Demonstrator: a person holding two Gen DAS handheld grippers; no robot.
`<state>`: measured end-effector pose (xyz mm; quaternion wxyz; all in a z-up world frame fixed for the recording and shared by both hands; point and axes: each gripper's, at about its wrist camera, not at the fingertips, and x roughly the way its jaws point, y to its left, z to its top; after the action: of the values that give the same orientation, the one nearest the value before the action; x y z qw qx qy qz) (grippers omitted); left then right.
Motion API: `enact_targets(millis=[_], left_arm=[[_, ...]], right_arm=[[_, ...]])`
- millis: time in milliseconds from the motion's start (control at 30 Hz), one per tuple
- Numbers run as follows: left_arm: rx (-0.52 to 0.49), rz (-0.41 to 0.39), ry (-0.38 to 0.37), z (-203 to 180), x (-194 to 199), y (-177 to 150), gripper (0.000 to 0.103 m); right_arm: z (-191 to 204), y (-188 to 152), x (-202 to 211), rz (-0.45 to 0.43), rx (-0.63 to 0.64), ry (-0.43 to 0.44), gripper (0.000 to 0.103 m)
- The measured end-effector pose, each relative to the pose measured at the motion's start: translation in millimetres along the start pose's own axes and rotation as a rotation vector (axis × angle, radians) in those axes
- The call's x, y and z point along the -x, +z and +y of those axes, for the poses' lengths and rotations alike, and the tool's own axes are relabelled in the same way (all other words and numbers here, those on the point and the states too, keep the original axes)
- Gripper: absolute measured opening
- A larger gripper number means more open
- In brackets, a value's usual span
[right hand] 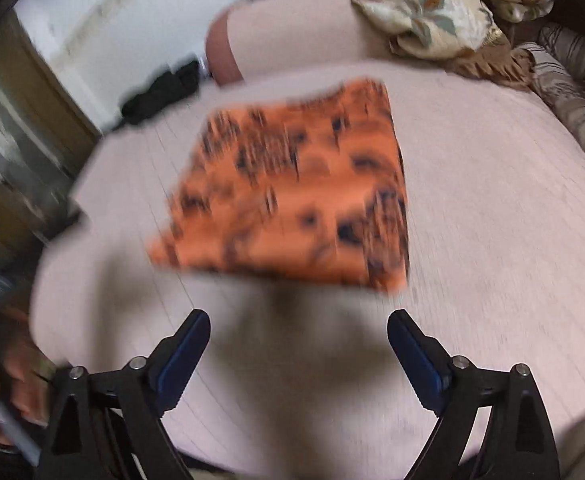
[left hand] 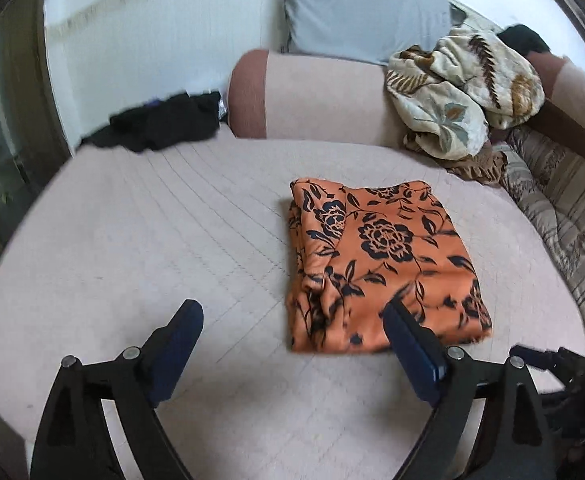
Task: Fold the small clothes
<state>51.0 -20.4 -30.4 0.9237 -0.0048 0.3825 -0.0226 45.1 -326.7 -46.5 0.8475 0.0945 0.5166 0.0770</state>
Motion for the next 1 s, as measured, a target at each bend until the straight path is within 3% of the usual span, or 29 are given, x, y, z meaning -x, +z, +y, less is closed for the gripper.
enact_targets(millis=[133, 233, 433, 633, 900, 1000], left_arm=[[-0.037, 0.008, 0.032, -5.5, 27.7, -13.5, 0.092], [-0.026, -0.004, 0.045, -6.2, 38.2, -17.9, 0.092], [-0.027, -0.007, 0.038, -11.3, 50.8, -16.8, 0.092], [-0.016, 0.015, 0.005, -14.8, 51.1, -16.7, 0.093], [-0.019, 0.023, 0.064, -18.9, 43.0, -9.9, 0.098], [-0.020, 0.028, 0.042, -20.6, 39.1, -7.9, 0.098]], right_arm=[[6.2, -20.0, 5.4, -0.006, 0.025, -0.130, 0.094], [9.5, -16.8, 23.1, -0.071, 0.004, -0.180, 0.096], [15.1, -1.9, 52.5, -0.165, 0.013, -0.211, 0.101], [22.4, -0.4, 54.8, -0.162, 0.033, -0.221, 0.101], [23.0, 10.7, 49.7, -0.158, 0.039, -0.236, 0.101], [22.7, 14.2, 46.7, -0.150, 0.044, -0.237, 0.101]])
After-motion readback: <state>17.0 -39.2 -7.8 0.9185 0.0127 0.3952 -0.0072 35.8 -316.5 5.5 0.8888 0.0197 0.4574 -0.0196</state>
